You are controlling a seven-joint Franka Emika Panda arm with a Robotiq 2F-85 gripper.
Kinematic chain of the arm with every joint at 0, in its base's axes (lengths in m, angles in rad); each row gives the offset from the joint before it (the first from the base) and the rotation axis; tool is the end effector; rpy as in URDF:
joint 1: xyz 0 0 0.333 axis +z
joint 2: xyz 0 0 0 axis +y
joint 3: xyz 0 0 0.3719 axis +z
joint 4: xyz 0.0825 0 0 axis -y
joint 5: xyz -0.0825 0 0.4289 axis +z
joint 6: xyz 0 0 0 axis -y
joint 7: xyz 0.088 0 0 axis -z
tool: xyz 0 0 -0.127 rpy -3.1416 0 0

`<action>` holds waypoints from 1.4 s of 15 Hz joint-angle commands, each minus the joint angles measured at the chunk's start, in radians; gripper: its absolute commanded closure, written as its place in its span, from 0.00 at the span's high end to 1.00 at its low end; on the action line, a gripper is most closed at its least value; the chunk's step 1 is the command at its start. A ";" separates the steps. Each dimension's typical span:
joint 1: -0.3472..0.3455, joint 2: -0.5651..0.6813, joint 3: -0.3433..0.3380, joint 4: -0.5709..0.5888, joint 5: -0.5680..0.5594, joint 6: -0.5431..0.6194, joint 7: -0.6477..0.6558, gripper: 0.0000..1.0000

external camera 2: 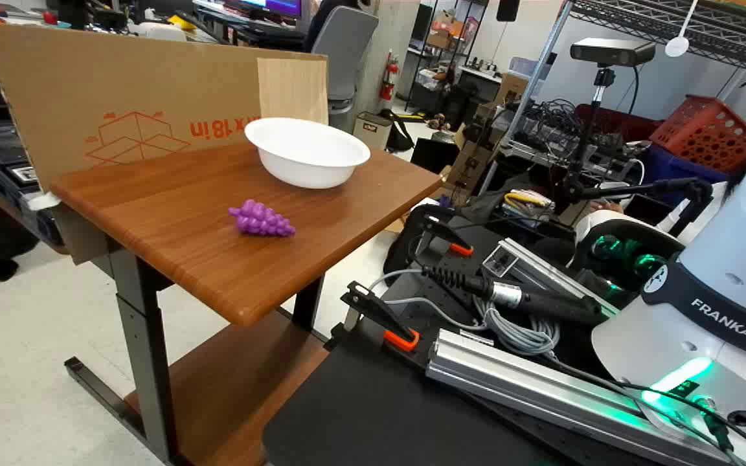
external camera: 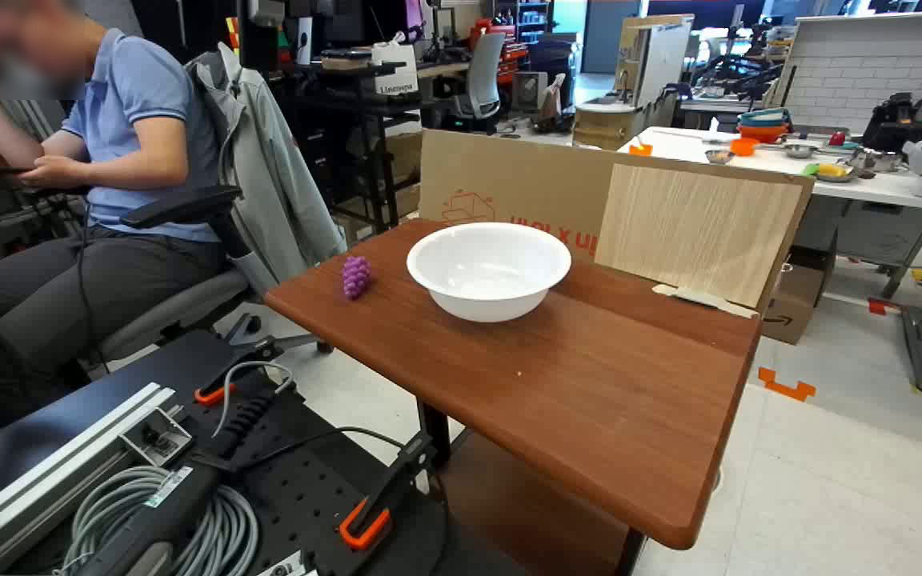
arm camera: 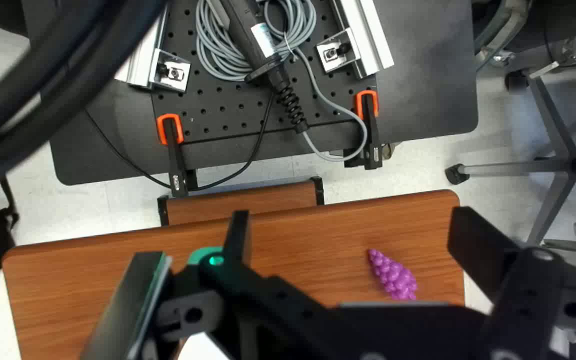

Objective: Put the plastic grapes in the white bowl

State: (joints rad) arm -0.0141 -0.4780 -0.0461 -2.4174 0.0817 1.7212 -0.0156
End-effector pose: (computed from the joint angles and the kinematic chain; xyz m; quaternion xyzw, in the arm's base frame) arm 0.3904 -0.0155 0.4809 -0.9924 0.0289 0.1073 0.0538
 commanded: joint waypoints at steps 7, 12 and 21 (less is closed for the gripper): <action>0.005 0.004 0.014 0.005 -0.049 -0.005 -0.053 1.00; 0.045 0.012 0.011 0.038 -0.136 -0.077 -0.256 1.00; 0.093 -0.009 -0.001 0.106 -0.345 -0.143 -0.628 1.00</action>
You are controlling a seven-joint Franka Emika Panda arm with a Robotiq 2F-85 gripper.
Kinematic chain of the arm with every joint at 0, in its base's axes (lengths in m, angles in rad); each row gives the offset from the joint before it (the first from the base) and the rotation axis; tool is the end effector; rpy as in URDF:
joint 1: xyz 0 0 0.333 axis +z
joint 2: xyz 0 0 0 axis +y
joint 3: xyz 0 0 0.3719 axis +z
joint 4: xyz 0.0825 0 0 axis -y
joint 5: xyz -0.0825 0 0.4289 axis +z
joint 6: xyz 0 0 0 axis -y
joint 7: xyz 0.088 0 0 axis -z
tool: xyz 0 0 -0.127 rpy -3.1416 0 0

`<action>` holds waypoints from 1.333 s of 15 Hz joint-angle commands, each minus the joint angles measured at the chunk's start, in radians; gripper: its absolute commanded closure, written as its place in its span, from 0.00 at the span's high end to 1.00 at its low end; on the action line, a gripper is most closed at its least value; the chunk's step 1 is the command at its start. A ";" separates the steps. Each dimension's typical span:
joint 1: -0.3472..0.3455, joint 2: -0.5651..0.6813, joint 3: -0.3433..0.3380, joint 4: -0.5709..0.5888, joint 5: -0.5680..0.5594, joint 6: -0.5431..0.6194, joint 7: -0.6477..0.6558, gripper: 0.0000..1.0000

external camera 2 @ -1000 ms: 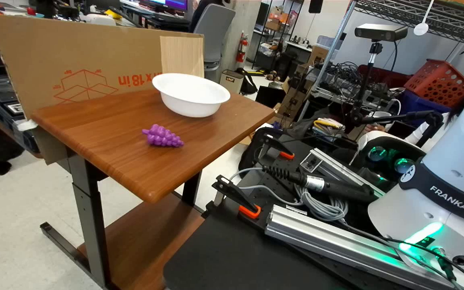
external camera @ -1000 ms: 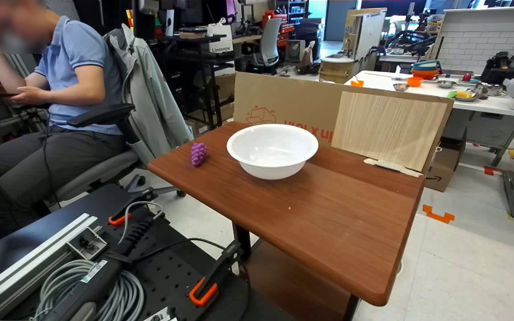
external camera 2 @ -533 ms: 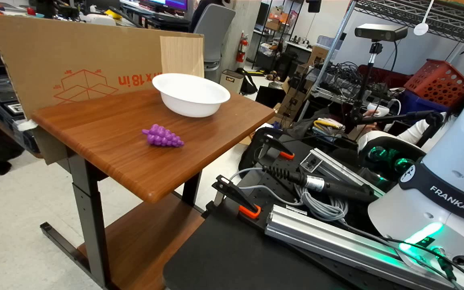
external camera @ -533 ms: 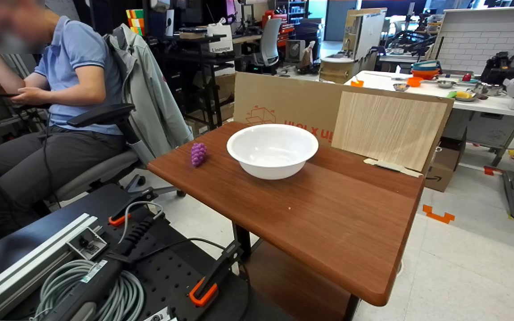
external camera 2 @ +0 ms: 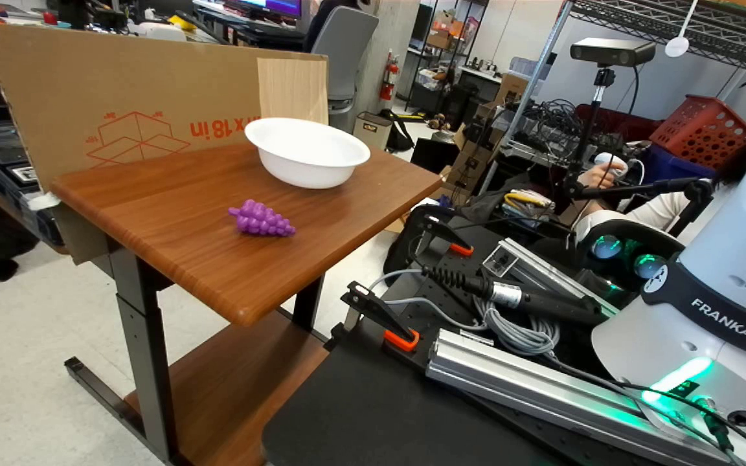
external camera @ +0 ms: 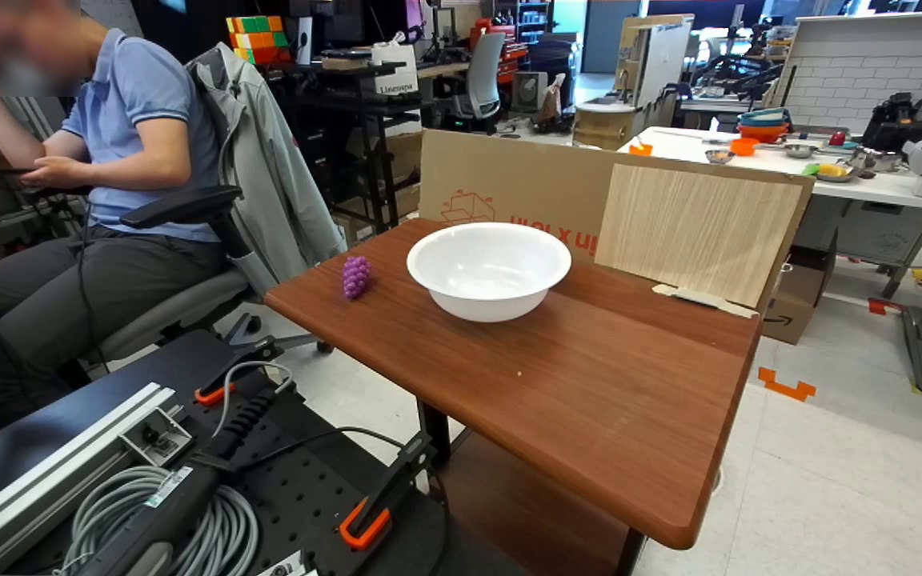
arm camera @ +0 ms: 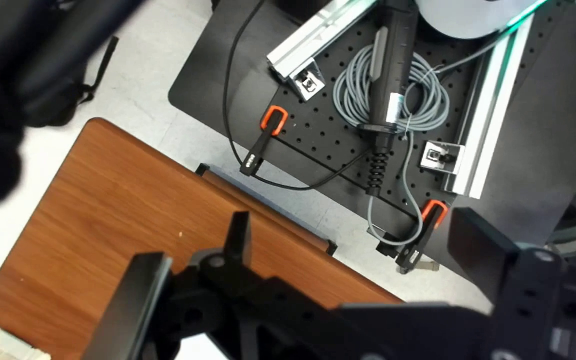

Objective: Put the plastic grapes in the white bowl

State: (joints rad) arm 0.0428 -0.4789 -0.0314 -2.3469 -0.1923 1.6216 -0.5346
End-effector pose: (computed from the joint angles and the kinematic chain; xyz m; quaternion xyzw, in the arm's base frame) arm 0.3915 -0.0201 0.5115 0.9467 0.2851 -0.1406 0.0531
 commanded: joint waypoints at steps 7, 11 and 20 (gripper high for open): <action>0.043 0.000 -0.011 0.025 -0.085 -0.003 -0.144 1.00; 0.059 -0.053 -0.010 -0.036 -0.040 0.143 -0.111 1.00; 0.150 -0.100 -0.026 -0.114 0.112 0.392 -0.153 1.00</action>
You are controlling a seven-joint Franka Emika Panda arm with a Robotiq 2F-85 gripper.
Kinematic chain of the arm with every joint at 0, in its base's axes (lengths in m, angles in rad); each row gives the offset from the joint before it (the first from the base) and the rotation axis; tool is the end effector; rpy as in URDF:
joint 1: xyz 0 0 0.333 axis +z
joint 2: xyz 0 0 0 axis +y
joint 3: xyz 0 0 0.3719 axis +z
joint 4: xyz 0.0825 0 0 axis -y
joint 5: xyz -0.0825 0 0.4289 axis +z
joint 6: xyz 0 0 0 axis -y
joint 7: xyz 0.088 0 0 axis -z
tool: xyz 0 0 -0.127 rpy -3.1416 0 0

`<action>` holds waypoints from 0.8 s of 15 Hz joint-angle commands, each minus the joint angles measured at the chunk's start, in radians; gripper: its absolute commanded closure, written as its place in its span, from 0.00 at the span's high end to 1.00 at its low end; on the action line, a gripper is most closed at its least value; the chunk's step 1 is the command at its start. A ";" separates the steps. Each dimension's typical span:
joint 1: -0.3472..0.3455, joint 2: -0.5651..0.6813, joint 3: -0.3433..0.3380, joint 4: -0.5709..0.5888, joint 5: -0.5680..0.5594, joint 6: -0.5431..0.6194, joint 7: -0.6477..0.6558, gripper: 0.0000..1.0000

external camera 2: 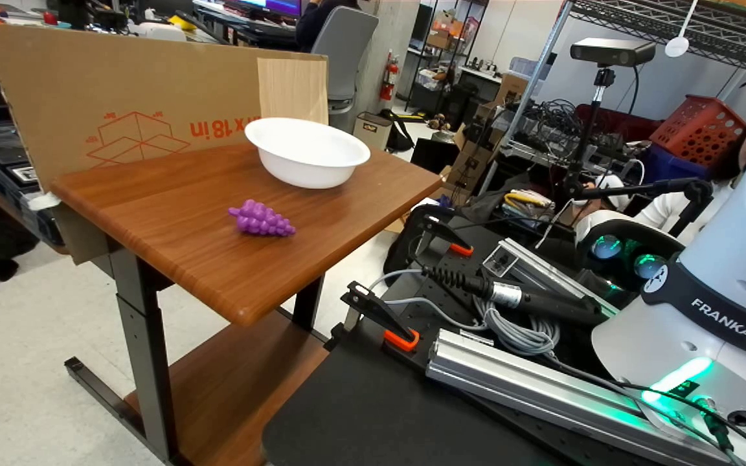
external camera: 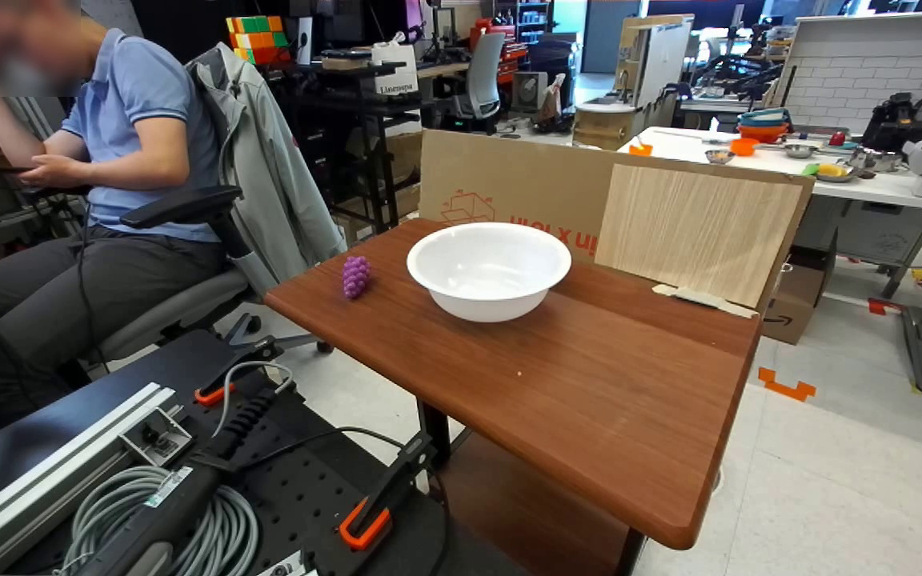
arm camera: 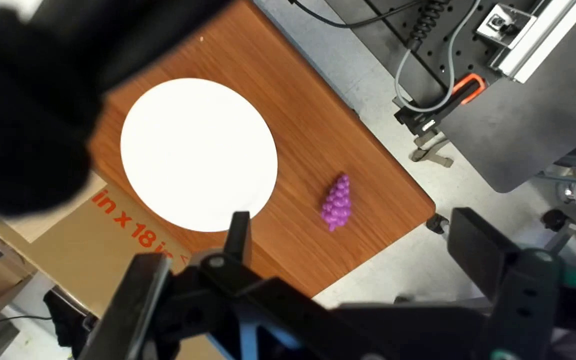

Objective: Put the plastic grapes in the white bowl

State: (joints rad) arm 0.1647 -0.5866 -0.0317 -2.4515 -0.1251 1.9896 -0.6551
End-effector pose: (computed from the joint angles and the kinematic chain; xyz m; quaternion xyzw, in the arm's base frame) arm 0.3986 0.0419 0.5283 0.9110 0.4047 0.0475 0.0641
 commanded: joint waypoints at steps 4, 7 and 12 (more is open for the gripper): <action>0.026 0.198 0.006 0.048 0.055 0.013 0.010 1.00; 0.018 0.377 0.051 0.107 0.031 0.027 0.061 1.00; 0.012 0.672 0.126 0.278 -0.006 0.018 0.148 1.00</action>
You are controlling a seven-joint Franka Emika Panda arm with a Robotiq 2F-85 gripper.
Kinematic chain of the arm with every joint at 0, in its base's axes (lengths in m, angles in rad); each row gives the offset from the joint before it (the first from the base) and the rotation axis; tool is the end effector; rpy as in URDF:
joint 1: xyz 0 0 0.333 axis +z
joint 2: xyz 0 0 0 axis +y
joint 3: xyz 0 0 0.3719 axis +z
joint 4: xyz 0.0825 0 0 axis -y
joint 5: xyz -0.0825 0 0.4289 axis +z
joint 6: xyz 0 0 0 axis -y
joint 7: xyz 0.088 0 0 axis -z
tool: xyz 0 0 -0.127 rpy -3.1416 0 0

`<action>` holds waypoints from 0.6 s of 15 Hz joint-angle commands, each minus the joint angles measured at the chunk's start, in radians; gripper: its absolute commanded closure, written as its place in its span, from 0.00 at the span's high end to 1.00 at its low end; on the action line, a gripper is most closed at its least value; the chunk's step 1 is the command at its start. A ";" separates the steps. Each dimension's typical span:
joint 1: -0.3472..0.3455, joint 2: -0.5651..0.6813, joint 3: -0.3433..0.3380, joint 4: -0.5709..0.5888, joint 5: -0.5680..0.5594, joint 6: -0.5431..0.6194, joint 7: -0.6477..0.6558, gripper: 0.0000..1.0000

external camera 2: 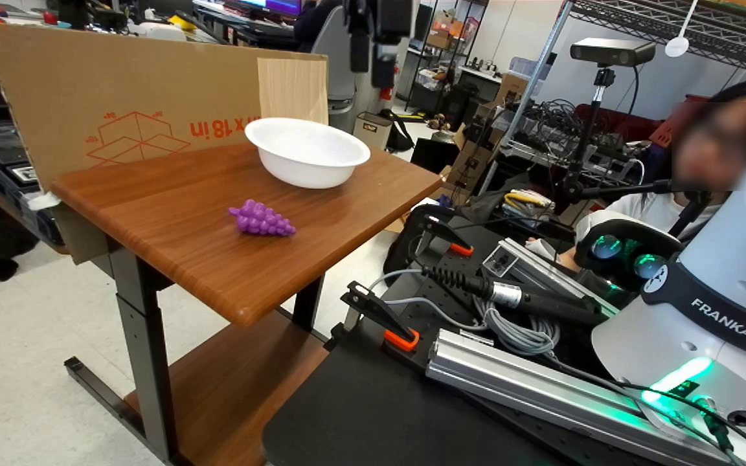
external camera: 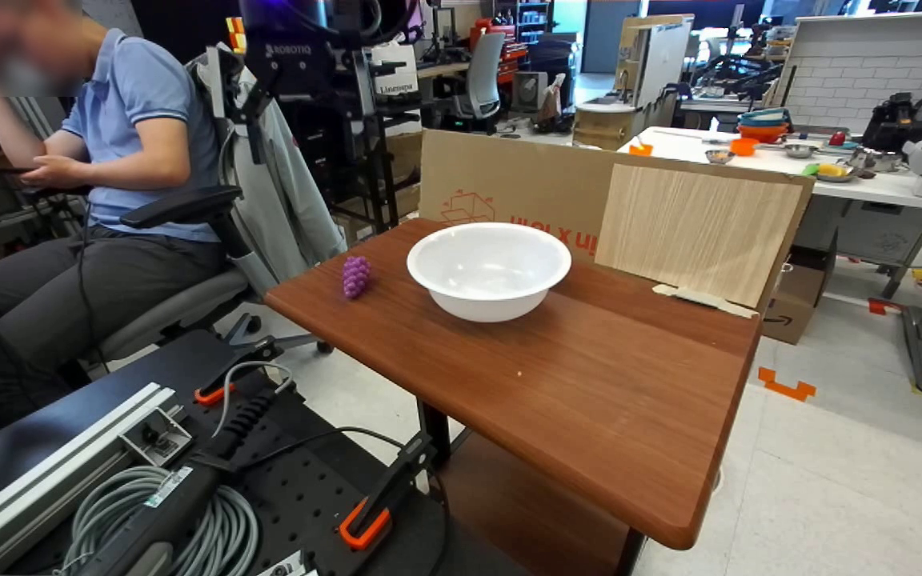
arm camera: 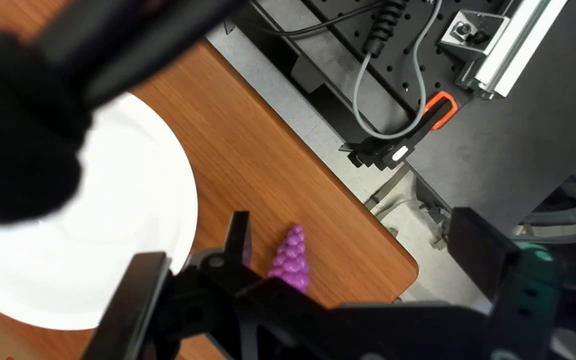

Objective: Put the plastic grapes in the white bowl

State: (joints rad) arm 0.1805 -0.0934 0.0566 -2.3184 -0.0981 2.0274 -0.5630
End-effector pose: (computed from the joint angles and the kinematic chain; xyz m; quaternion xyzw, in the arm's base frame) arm 0.4873 0.1103 0.3739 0.9054 0.4105 -0.1045 0.0277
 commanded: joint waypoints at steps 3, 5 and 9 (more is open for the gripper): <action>-0.002 0.298 0.069 0.246 -0.075 -0.025 0.103 1.00; -0.001 0.365 0.080 0.310 -0.101 -0.035 0.124 1.00; 0.007 0.475 0.096 0.413 -0.135 -0.034 0.148 1.00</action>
State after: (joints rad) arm 0.1811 0.2895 0.1361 -2.0115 -0.2018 2.0260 -0.4519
